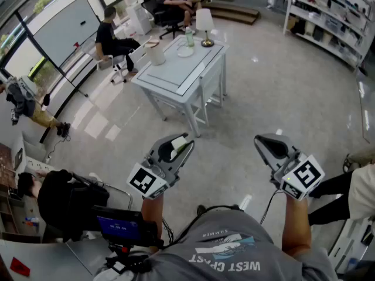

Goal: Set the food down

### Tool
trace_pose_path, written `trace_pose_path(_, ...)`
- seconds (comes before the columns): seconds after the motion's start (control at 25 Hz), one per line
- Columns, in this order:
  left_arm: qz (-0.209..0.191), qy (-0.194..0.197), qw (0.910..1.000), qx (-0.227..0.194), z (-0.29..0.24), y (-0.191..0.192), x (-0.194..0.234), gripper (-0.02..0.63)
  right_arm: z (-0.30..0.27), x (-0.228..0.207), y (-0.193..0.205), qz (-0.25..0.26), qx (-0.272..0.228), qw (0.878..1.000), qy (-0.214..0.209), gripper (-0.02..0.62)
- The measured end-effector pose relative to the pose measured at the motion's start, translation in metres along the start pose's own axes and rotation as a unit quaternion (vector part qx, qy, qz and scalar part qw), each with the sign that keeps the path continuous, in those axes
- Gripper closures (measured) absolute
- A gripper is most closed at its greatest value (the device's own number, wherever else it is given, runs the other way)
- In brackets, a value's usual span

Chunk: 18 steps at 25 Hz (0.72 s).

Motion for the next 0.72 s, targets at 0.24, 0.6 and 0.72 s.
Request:
trace_pose_path(0.24,-0.045,0.026,0.9983,-0.027,-0.057,0.006,0.046,0.505,-0.040,-0.055,-0.001,0.042,-0.020,0.999,0.020,0.589)
trace_pose_path(0.6,-0.031,0.039,0.9984,-0.025,-0.037,0.023,0.068,0.505,-0.074,-0.033,0.003,0.029,-0.036,0.999,0.027,0.588)
trace_pose_path(0.72,-0.030,0.046,0.9981,-0.027,-0.024,0.019,0.071,0.505,-0.084,-0.012,-0.014,0.041,-0.038,0.998,0.030,0.588)
Point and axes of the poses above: the fingertips, and each gripper's own axes: z backward along the fingers, x to its left, y out of its underside, the point moved 3 cm from there along z, backward along the fingers, and after that the axes turned 2 degrees about z, right-handed, at the moved point
